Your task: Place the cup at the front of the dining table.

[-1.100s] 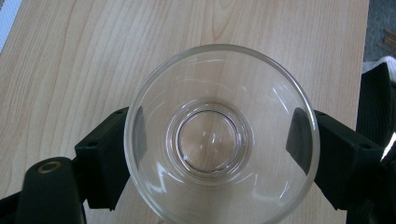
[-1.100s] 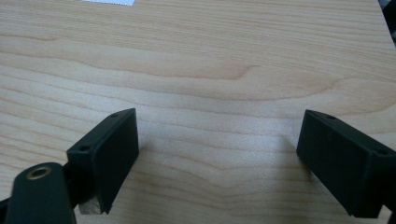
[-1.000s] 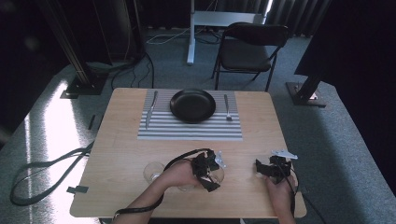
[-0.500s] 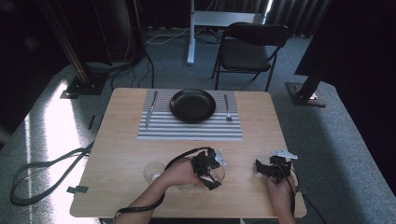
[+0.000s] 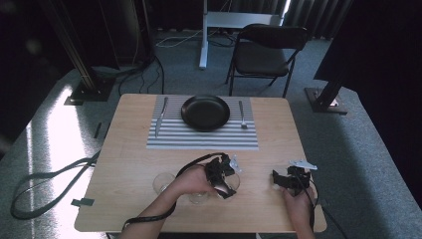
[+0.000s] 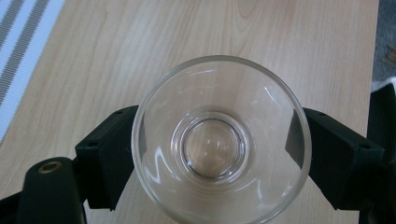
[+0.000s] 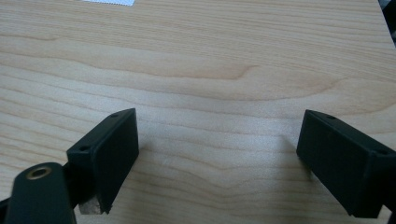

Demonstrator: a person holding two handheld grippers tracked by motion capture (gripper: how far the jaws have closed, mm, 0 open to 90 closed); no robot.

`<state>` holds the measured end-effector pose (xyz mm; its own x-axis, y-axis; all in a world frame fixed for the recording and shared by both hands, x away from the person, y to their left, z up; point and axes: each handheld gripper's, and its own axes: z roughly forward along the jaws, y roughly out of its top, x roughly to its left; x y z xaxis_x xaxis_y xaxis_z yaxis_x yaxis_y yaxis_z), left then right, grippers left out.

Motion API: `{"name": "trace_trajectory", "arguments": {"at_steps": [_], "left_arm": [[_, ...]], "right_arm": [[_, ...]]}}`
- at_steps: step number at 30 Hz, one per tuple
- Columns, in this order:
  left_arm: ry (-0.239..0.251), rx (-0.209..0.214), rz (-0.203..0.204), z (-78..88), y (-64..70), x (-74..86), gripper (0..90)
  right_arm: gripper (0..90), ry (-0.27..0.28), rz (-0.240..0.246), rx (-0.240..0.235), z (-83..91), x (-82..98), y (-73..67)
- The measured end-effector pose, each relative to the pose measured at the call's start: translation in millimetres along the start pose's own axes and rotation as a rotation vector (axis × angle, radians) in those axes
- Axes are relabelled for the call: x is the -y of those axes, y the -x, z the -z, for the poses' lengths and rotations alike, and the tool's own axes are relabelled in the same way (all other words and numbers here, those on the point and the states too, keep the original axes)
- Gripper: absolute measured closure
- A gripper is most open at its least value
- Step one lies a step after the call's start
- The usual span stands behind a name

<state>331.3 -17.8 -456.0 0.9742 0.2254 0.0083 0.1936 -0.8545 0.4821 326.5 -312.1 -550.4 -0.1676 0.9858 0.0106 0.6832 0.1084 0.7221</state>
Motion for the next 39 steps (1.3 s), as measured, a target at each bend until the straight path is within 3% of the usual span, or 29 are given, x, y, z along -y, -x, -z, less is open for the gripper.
{"name": "trace_trajectory", "arguments": {"at_steps": [13,21,39], "left_arm": [[0.034,-0.018,0.042,3.5,-13.9,-2.1,18.0],[0.029,-0.043,0.061,10.0,-24.8,-0.1,18.0],[0.040,-0.117,0.150,25.5,-53.7,24.1,18.0]], "right_arm": [[12.2,0.000,0.000,0.000,-0.1,0.0,0.0],[12.2,0.000,-0.003,-0.001,0.1,-0.1,-0.2],[12.3,0.001,0.000,0.000,0.0,0.0,0.0]]}}
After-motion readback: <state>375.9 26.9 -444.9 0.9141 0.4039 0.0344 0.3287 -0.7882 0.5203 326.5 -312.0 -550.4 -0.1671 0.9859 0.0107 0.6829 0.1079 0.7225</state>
